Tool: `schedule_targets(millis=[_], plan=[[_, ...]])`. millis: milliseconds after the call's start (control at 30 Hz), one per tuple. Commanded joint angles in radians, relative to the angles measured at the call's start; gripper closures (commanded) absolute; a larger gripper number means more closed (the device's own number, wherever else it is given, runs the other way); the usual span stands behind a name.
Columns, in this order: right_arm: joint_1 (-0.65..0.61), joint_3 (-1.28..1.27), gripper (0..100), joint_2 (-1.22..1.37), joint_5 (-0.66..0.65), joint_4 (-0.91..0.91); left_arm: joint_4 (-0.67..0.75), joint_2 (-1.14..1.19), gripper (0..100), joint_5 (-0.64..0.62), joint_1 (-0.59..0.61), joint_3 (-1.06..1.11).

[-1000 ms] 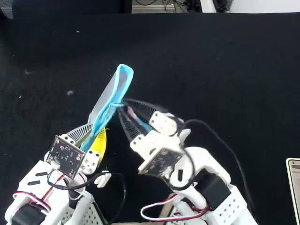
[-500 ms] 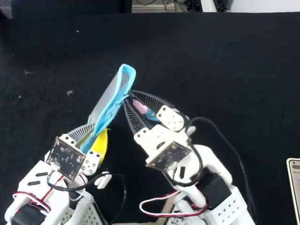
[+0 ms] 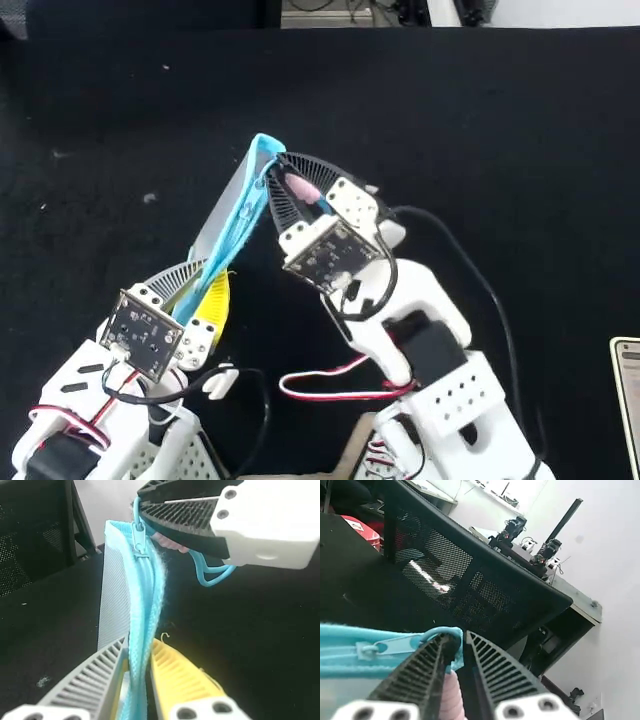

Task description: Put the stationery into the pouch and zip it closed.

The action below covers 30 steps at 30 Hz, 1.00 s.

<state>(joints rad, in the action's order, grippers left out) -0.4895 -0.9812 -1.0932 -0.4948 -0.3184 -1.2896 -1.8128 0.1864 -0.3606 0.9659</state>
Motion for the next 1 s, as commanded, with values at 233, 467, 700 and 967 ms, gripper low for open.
schedule_targets(millis=[233,467,700,967], plan=[[0.19,0.246,98.8,0.22,0.008,0.041,-0.014,-0.011,97,0.009,-0.005,-0.019],[0.213,0.329,98.8,0.318,0.012,0.041,-0.014,-0.011,97,0.008,-0.005,-0.019],[0.216,0.341,98.8,0.366,0.008,0.041,-0.014,-0.011,97,0.008,-0.005,-0.019],[0.275,0.341,98.8,0.427,0.012,0.041,-0.014,-0.011,97,0.009,-0.005,-0.019]])
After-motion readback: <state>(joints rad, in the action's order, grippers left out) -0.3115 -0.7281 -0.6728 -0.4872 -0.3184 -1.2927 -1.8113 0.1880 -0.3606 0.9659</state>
